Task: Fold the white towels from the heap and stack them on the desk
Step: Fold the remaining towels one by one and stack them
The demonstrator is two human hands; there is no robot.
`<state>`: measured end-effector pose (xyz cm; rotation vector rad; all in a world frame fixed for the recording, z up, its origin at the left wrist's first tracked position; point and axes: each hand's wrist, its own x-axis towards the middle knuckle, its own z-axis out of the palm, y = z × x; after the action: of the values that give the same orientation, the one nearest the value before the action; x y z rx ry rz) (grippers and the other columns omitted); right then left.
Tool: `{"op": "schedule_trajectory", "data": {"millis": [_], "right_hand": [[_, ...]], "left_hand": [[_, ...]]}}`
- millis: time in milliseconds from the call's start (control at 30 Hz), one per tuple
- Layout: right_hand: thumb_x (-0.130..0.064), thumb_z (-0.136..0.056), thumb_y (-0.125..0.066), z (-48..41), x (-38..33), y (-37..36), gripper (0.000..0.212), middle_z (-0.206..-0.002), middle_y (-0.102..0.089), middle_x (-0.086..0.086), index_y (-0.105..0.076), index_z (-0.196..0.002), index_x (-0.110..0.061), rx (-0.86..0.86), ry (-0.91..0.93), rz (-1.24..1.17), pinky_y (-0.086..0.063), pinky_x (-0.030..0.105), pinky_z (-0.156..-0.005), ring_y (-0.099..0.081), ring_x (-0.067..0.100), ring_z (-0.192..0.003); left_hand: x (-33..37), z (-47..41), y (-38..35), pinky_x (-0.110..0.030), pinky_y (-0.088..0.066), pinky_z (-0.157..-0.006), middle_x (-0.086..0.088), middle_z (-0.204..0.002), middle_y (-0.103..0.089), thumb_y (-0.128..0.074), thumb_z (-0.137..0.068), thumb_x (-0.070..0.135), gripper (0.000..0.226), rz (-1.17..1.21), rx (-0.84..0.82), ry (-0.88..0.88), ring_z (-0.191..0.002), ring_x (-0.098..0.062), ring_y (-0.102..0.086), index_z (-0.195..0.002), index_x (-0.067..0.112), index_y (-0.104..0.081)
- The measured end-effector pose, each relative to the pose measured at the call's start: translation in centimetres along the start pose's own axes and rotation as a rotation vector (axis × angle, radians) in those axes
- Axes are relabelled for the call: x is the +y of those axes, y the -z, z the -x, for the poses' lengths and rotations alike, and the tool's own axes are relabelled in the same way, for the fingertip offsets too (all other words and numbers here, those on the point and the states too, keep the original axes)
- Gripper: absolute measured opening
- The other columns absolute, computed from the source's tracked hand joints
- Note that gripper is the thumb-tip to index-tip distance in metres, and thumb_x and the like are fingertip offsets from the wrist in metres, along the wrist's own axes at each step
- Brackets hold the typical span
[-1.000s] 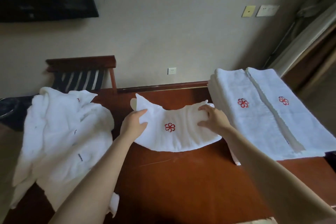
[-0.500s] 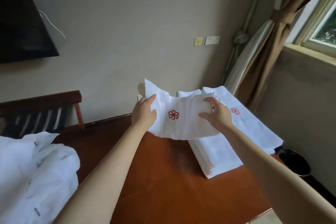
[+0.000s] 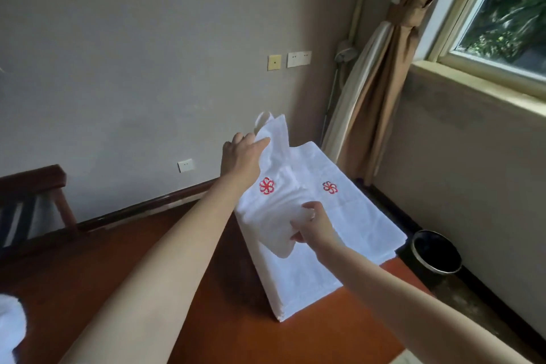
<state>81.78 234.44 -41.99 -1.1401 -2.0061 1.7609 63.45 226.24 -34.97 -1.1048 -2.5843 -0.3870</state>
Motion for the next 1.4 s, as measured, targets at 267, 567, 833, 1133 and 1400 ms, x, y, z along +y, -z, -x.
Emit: {"op": "schedule_trajectory", "data": {"millis": [267,567,833,1133,1400], "right_hand": [[-0.016,-0.082,-0.061,2.4,4.7,1.6,0.038,-0.076,-0.069,0.003,-0.041,-0.113,-0.027,-0.079,-0.086,0.212,-0.050,0.024,-0.055,-0.066,0.005,-0.056],[-0.027,-0.082,-0.063,4.3,7.2,2.6,0.039,-0.076,-0.067,-0.001,-0.041,-0.114,-0.031,-0.050,-0.113,0.434,-0.056,0.036,-0.063,-0.067,0.016,-0.065],[-0.037,-0.087,-0.046,1.5,5.7,3.6,0.033,-0.064,-0.069,-0.001,-0.050,-0.113,-0.017,-0.330,-0.015,1.041,-0.058,0.031,-0.069,-0.068,0.012,-0.057],[-0.035,-0.090,-0.054,-5.3,0.5,3.2,0.034,-0.097,-0.064,0.002,-0.055,-0.118,-0.017,-0.143,0.259,0.964,-0.043,0.030,-0.063,-0.058,0.019,-0.085],[-0.034,-0.078,-0.074,-15.3,-4.1,0.7,0.087,-0.139,-0.042,0.010,-0.024,-0.147,-0.013,0.091,0.507,0.591,-0.044,0.043,-0.092,-0.043,0.032,-0.123]], "left_hand": [[3.8,-2.8,-2.0,-0.035,-0.028,-0.084,0.000,-0.114,-0.051,-0.049,-0.087,0.000,0.056,-0.100,-0.011,-0.102,-0.106,-0.025,-0.042,-0.132,0.033,-0.050],[4.0,-1.8,-3.9,-0.035,-0.028,-0.084,-0.003,-0.113,-0.051,-0.048,-0.079,-0.007,0.061,-0.100,-0.070,-0.105,-0.106,-0.026,-0.042,-0.130,0.028,-0.052],[3.7,-1.8,-4.9,-0.035,-0.029,-0.086,-0.002,-0.114,-0.051,-0.048,-0.080,-0.006,0.058,-0.104,-0.106,-0.076,-0.108,-0.025,-0.042,-0.128,0.027,-0.053],[3.4,-2.3,-5.9,-0.035,-0.024,-0.089,-0.002,-0.115,-0.050,-0.048,-0.079,-0.007,0.062,-0.138,-0.122,-0.027,-0.108,-0.024,-0.040,-0.128,0.030,-0.051],[1.1,-3.9,-6.9,-0.035,-0.018,-0.093,-0.003,-0.118,-0.048,-0.046,-0.080,0.001,0.065,-0.163,-0.147,0.029,-0.114,-0.026,-0.038,-0.135,0.035,-0.047]]}}
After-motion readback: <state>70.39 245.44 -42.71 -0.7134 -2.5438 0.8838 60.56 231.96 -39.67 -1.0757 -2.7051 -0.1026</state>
